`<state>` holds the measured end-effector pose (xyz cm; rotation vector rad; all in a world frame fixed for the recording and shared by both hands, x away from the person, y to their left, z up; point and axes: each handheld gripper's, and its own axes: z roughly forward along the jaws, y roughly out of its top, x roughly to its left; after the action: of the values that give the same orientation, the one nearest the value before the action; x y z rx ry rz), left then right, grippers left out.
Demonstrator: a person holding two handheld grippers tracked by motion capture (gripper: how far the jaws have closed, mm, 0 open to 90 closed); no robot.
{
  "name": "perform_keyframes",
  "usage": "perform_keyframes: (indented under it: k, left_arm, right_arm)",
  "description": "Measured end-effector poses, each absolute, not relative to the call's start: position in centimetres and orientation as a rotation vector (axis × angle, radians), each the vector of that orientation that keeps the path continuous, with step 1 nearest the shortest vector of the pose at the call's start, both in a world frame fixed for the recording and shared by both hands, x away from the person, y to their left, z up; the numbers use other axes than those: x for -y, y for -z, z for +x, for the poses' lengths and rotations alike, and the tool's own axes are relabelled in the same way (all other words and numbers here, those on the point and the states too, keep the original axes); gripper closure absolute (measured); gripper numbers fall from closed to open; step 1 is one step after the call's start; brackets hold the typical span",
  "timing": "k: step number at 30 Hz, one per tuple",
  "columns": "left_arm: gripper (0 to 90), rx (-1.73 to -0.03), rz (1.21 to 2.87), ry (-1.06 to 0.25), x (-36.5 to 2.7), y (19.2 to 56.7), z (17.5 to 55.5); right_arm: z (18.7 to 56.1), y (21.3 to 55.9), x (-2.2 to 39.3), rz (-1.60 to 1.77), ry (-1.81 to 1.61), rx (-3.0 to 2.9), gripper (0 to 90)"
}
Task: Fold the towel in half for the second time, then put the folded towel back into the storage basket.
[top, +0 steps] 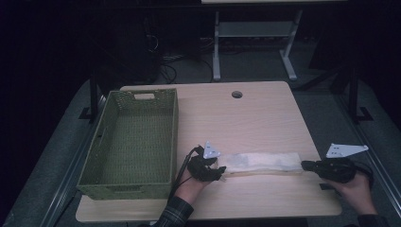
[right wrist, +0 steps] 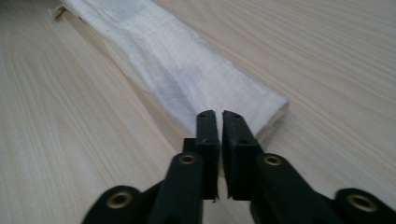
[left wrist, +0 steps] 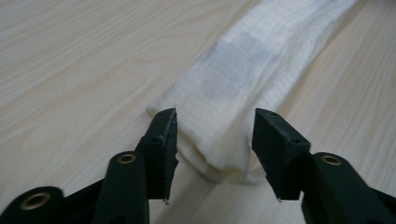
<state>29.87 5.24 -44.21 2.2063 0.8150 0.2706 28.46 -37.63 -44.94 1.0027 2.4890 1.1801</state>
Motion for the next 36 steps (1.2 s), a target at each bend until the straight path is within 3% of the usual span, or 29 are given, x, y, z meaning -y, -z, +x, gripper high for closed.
perform_keyframes:
  k: [9, 19, 36]
  left_arm:
    - [37.7, -0.790, 2.218, -0.242, -4.7, 44.6, 31.4]
    - [36.9, -0.784, 2.228, -0.235, -4.6, 44.7, 31.3]
    - [36.7, -0.778, 2.232, -0.234, -4.6, 44.8, 31.2]
  right_arm:
    - [28.8, 45.6, 36.1, 1.015, -1.175, -2.552, 89.9]
    - [29.5, 46.5, 35.6, 1.009, -1.109, -2.597, 90.0]
    - [33.8, 46.8, 34.6, 1.013, -1.051, -2.552, 90.0]
